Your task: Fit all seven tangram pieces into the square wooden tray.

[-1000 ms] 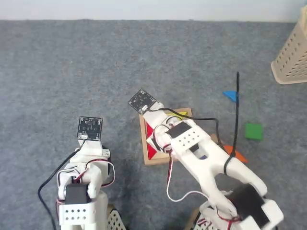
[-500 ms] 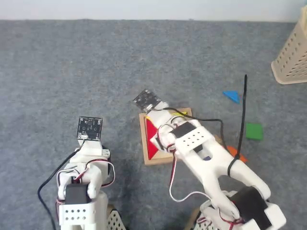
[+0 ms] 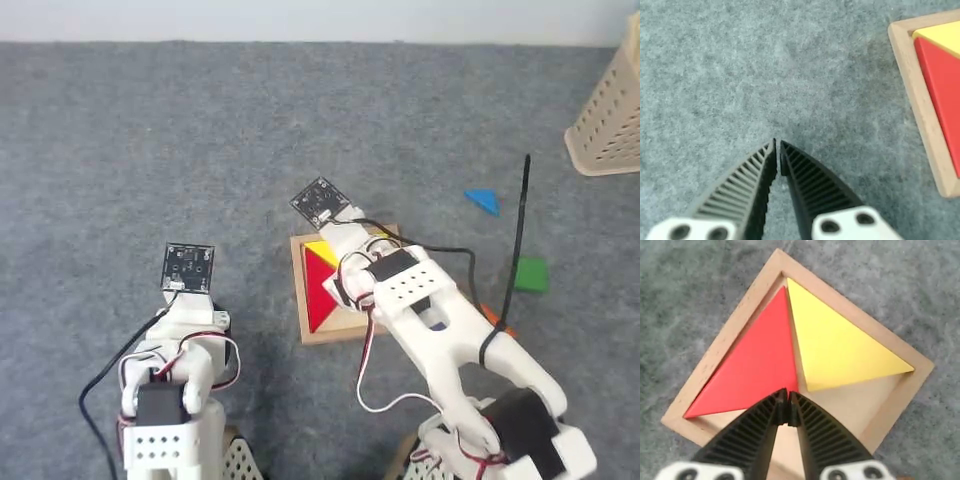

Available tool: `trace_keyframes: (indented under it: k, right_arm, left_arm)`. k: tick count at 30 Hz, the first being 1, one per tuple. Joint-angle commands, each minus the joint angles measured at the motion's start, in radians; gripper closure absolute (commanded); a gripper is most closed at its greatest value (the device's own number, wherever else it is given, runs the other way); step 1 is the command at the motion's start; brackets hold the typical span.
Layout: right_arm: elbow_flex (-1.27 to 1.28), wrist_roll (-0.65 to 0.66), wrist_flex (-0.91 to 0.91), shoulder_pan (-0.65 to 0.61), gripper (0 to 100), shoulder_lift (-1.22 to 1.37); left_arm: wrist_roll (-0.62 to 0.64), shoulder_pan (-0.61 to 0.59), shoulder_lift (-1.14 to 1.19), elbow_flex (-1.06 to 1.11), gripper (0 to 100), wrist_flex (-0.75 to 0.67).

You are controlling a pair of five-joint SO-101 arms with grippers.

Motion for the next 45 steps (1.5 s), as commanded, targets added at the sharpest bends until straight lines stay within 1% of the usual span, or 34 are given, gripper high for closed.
trace_keyframes:
  k: [1, 5, 7, 9, 13, 18, 21, 23, 29, 32, 33, 39, 45]
  right_arm:
    - [-0.031, 0.023, 0.048, 0.12, 98.9, -0.067]
    - [-0.178, 0.037, 0.297, 0.231, 98.9, -0.065]
    - [-0.245, 0.115, 0.433, 0.26, 98.9, -0.058]
    - [-0.261, 0.195, 0.538, 0.28, 98.8, -0.064]
    - [-0.238, 0.305, 0.668, 0.321, 98.8, -0.065]
    - [-0.149, 0.42, 0.653, 0.423, 98.8, -0.067]
    - [-0.107, 0.46, 0.591, 0.512, 98.8, -0.067]
    - [-0.072, 0.483, 0.55, 0.547, 98.8, -0.062]
    - [0.043, 0.489, 0.378, 0.553, 98.8, -0.053]
    - [0.077, 0.488, 0.32, 0.553, 98.8, -0.053]
    - [0.081, 0.485, 0.306, 0.553, 98.8, -0.053]
    - [0.06, 0.351, 0.274, 0.552, 98.8, -0.067]
    - [-0.135, 0.256, 0.42, 0.585, 98.8, -0.077]
  left_arm:
    - [0.006, -0.002, -0.006, -0.005, 99, 0.006]
    - [0.006, -0.002, -0.006, -0.005, 99, 0.006]
    - [0.006, -0.002, -0.006, -0.005, 99, 0.006]
    - [0.006, -0.002, -0.006, -0.005, 99, 0.006]
    - [0.006, -0.002, -0.006, -0.005, 99, 0.006]
    - [0.006, -0.002, -0.006, -0.005, 99, 0.006]
    - [0.006, -0.002, -0.006, -0.005, 99, 0.006]
    - [0.006, -0.002, -0.006, -0.005, 99, 0.006]
    - [0.006, -0.002, -0.006, -0.005, 99, 0.006]
    - [0.006, -0.002, -0.006, -0.005, 99, 0.006]
    - [0.006, -0.002, -0.006, -0.005, 99, 0.006]
    - [0.006, -0.002, -0.006, -0.005, 99, 0.006]
    - [0.008, -0.003, -0.006, -0.005, 99, 0.006]
